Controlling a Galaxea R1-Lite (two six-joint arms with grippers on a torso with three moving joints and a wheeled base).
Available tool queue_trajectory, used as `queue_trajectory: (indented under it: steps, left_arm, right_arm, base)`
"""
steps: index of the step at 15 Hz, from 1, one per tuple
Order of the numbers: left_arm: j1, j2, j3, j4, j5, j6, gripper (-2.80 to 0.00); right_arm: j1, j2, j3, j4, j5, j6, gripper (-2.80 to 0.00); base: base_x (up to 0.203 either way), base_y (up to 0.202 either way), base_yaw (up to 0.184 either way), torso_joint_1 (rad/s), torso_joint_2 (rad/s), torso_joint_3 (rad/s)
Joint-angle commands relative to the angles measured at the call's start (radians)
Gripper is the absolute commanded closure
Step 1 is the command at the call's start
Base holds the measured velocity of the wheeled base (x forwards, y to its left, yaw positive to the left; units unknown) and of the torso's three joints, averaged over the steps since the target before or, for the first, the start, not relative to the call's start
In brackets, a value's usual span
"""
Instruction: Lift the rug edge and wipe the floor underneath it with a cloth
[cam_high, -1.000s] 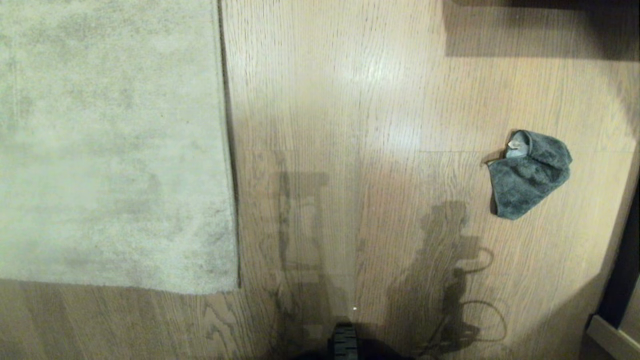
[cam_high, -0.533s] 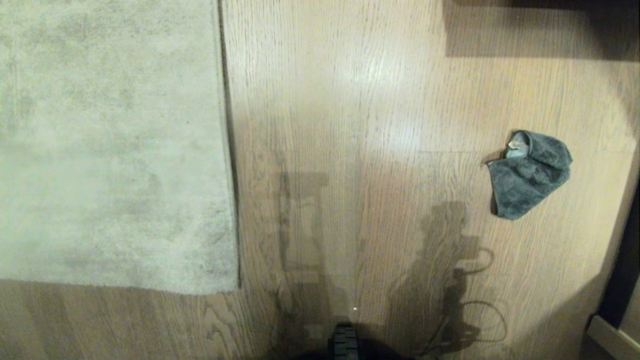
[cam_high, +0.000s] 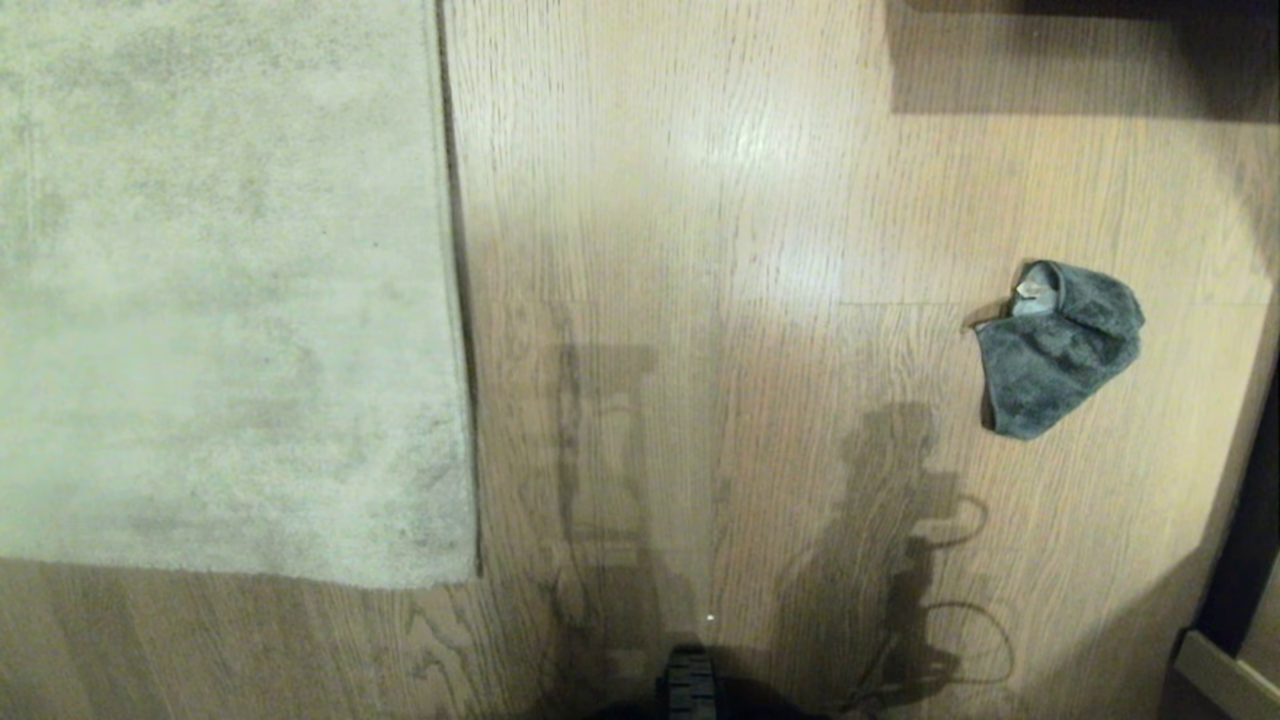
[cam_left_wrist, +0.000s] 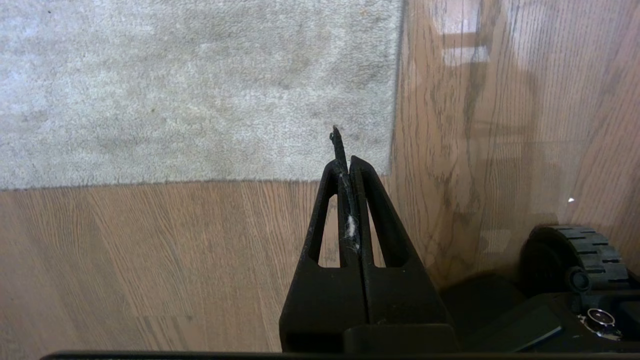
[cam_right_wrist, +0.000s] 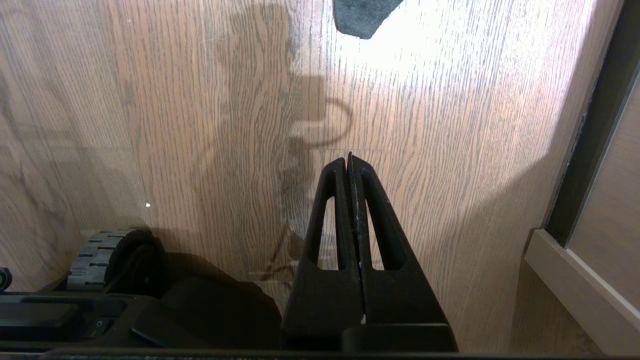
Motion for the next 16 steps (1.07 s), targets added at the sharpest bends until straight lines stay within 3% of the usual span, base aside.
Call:
queue_trajectory:
  steps: [1,16]
  left_arm:
    - [0.000,0.001,0.000,0.000,0.002,-0.001,0.00]
    - [0.000,0.001,0.000,0.000,0.002,-0.012,0.00]
  right_arm:
    - [0.000,0.002,0.000,-0.001,0.000,0.000,0.00]
    - [0.001,0.002,0.000,-0.001,0.000,0.000,0.00]
  base:
    - [0.000,0.000,0.000,0.000,0.00,0.000]
    - [0.000,0.000,0.000,0.002,0.00,0.164]
